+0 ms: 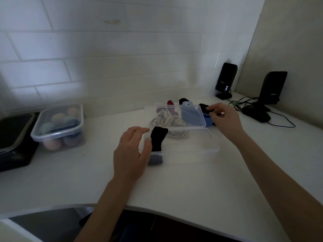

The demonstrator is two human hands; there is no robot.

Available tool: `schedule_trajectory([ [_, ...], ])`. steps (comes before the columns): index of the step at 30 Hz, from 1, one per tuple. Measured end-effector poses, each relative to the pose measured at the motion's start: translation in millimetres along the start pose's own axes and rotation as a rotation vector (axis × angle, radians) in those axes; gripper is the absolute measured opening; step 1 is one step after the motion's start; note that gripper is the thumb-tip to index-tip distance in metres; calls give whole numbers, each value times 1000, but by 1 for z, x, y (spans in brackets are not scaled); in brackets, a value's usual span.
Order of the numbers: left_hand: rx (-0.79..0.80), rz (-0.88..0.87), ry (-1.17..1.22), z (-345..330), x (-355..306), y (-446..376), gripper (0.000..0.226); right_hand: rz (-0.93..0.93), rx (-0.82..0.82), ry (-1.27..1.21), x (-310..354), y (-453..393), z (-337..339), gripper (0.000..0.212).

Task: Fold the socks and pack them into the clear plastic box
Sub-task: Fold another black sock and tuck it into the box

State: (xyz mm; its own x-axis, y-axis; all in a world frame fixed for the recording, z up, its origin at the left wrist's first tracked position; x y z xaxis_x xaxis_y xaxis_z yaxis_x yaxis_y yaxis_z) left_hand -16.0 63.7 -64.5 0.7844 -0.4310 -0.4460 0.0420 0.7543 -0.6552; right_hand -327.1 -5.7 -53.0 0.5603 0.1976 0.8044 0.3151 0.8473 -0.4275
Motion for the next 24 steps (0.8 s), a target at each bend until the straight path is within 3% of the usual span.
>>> schedule_trajectory([
  [8,54,-11,16,-7,-1,2,44,-33,-16,265,-20,-17,-3,39],
  [13,92,-23,-11,-13,-2,1,46,-223,103,513,-51,-18,-3,44],
  [16,98,-21,-12,-14,-1,1,46,-228,98,447,-60,-12,-3,33],
  [22,81,-38,-2,-13,-2,1,42,-52,-208,177,-26,-7,26,23],
  [24,70,-41,1,-11,-2,1,41,28,-244,119,-2,-5,33,22],
])
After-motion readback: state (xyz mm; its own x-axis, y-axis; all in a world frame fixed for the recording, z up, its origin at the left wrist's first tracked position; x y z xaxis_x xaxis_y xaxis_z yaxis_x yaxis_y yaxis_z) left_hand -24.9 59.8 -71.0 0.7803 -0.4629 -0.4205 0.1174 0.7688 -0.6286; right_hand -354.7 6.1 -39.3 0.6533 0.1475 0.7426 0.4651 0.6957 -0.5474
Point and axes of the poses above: each hand's wrist, its own y-axis away from the middle knuckle, its own z-axis out of the back of the hand, x = y × z, the point moved 9 cm from there along -y, towards the middle knuckle, and after that the axes turned 8 degrees about -y, right-handed, at the moved point
